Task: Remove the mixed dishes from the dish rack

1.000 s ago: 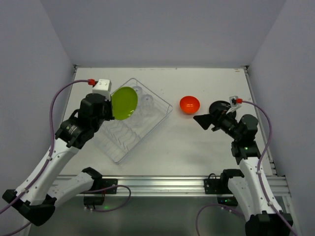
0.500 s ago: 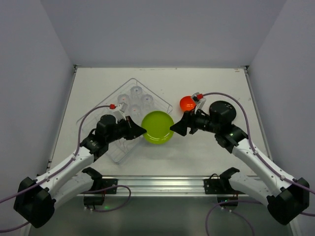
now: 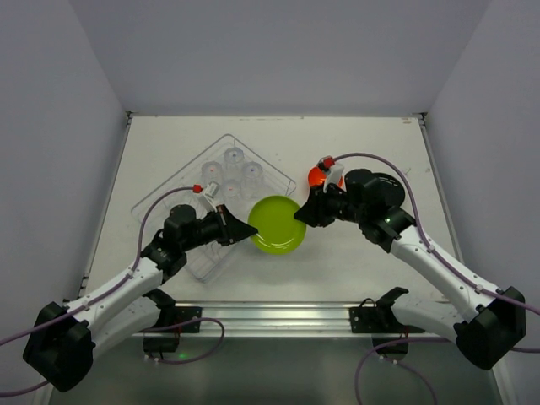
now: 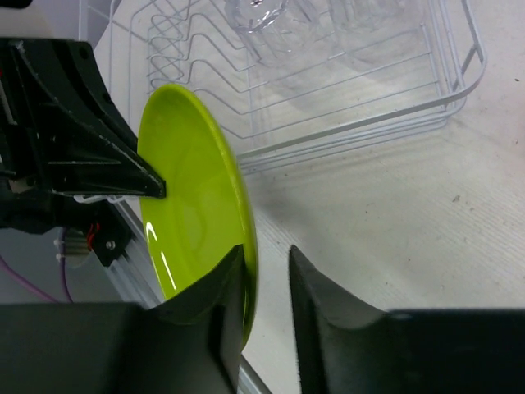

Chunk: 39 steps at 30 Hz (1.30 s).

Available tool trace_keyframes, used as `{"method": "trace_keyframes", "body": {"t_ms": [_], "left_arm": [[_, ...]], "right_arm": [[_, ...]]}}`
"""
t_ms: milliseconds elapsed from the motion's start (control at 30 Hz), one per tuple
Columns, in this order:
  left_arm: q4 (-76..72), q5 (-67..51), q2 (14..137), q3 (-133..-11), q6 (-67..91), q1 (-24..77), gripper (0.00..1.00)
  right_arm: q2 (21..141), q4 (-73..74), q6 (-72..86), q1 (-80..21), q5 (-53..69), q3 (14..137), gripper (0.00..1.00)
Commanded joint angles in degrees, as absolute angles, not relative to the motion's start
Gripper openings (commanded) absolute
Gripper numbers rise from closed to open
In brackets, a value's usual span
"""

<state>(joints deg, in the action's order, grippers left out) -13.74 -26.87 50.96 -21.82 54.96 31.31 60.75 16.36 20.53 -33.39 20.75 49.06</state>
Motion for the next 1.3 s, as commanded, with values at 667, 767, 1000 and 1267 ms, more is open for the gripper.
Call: {"method": "trace_keyframes", "body": {"t_ms": [667, 767, 1000, 1267], "left_arm": [[40.52, 37.9, 35.36, -55.2, 34.85, 31.38, 1.0], [37.02, 35.16, 27.81, -49.17, 29.74, 31.38, 1.0], [34.89, 31.2, 25.04, -46.14, 28.04, 31.38, 1.0], [36.3, 29.53, 34.1, -46.76, 27.51, 31.38, 1.0]], "right_arm": [[43.24, 11.87, 42.09, 2.25, 7.55, 35.42, 0.0], [44.12, 8.19, 48.15, 10.35, 7.13, 33.67, 0.0], [54.12, 0.36, 59.15, 20.91, 0.7, 32.69, 0.0], [72.66, -5.36, 57.31, 21.62, -0.53, 36.56, 0.0]]}}
